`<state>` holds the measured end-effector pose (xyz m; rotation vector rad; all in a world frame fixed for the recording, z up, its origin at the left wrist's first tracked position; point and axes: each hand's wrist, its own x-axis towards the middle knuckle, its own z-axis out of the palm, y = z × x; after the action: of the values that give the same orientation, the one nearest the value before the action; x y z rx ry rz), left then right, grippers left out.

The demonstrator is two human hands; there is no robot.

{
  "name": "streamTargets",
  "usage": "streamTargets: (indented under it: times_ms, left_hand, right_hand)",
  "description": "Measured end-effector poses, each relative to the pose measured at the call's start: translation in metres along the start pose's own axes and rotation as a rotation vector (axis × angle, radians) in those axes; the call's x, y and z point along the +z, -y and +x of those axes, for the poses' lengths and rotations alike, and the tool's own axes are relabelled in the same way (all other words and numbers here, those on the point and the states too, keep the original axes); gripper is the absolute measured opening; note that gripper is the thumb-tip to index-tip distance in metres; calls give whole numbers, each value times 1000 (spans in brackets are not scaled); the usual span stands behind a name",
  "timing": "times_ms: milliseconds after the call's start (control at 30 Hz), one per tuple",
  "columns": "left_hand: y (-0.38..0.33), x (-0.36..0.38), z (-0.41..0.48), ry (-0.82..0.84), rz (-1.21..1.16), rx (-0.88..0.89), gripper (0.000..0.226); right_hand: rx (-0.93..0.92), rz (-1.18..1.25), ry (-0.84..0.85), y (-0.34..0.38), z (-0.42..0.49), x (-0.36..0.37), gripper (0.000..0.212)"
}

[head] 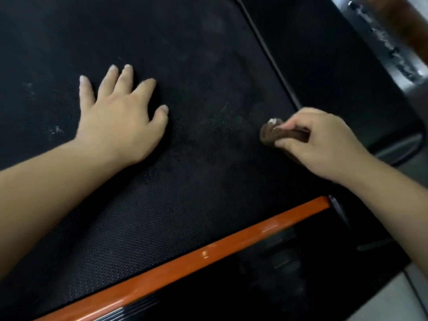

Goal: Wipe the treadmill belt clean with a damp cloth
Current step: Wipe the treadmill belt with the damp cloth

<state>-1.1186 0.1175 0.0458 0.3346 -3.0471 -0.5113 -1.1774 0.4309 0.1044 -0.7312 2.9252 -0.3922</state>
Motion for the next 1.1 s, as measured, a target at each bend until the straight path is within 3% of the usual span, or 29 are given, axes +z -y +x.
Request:
streamTargets:
  times_ms: [100,233,500,700,800,967,1100]
  left_hand:
    - [-1,1,-40,37,24,46,68]
    - [-4,9,-72,13,71,107,77]
    - [0,13,-75,-24,95,145,75]
    - [3,13,-74,-24,79,162,74]
    - [6,12,-74,-30,62,177,70]
    - [28,4,-77,3,108,261,73]
    - [53,-5,-83,41,141,291,74]
  right_hand:
    - [10,-35,-24,-3,4,-2,14]
    - [179,-32,-164,-16,48,-1,19]
    - [265,-129,-3,-4,-40,-8,15]
    - [406,-179,-130,17,-39,9,18]
    - [329,-187,-209,56,-53,35,25]
    - [147,-156,-192,100,-50,57,28]
    - [474,-175,-298,68,-25,36,27]
